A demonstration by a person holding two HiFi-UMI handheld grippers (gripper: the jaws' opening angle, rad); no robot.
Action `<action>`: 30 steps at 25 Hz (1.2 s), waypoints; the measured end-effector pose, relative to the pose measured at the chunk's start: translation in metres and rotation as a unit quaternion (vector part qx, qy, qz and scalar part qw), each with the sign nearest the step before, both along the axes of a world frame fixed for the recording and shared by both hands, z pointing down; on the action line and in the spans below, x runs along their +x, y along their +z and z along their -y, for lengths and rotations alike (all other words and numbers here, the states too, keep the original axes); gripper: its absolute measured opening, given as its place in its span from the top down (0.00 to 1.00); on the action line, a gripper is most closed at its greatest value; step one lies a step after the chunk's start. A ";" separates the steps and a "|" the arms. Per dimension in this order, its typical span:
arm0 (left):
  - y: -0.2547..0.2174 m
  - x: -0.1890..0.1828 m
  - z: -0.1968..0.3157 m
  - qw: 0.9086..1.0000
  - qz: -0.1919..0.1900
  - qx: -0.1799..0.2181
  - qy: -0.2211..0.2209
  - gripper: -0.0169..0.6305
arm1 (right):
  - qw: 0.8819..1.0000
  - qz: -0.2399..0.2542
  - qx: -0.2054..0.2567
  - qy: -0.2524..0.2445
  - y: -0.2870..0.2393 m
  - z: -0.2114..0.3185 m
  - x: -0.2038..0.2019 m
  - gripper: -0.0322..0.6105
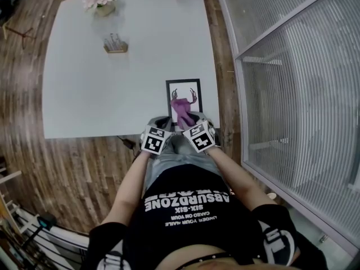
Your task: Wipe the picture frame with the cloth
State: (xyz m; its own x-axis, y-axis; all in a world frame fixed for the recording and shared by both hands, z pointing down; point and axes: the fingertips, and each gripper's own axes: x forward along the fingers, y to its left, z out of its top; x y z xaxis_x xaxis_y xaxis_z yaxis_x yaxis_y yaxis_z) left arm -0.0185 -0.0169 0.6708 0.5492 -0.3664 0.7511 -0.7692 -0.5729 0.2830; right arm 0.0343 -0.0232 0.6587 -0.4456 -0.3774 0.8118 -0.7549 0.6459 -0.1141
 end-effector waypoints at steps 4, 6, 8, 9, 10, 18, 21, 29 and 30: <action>0.000 0.000 0.001 1.000 -0.003 0.000 -0.003 0.95 | 1.000 0.008 -0.004 -0.013 0.001 0.001 -0.016 0.78; 0.001 -0.001 0.001 1.000 -0.004 0.001 -0.003 0.95 | 1.000 0.014 -0.011 -0.018 0.003 0.000 -0.024 0.78; 0.001 -0.001 0.000 1.000 -0.005 0.001 -0.003 0.95 | 0.999 0.015 -0.014 -0.027 0.003 0.000 -0.031 0.78; 0.001 -0.001 0.000 1.000 -0.006 0.001 -0.002 0.95 | 0.999 0.012 -0.013 -0.034 0.003 0.000 -0.034 0.78; 0.001 -0.001 0.000 1.000 -0.007 0.001 -0.001 0.95 | 0.999 0.009 -0.011 -0.043 0.003 0.001 -0.035 0.78; 0.000 -0.001 0.000 1.000 -0.009 0.002 0.001 0.95 | 0.996 0.009 -0.007 -0.087 0.005 0.001 -0.038 0.78; -0.001 0.000 -0.001 1.000 -0.009 0.002 0.001 0.95 | 0.994 -0.001 -0.002 -0.110 0.003 0.000 -0.039 0.78; 0.000 0.000 0.000 1.000 -0.005 0.005 0.003 0.95 | 0.993 -0.003 0.004 -0.119 0.004 0.002 -0.040 0.78; 0.000 0.000 0.000 1.000 -0.004 0.005 0.003 0.95 | 0.993 -0.002 0.003 -0.120 0.004 0.002 -0.040 0.78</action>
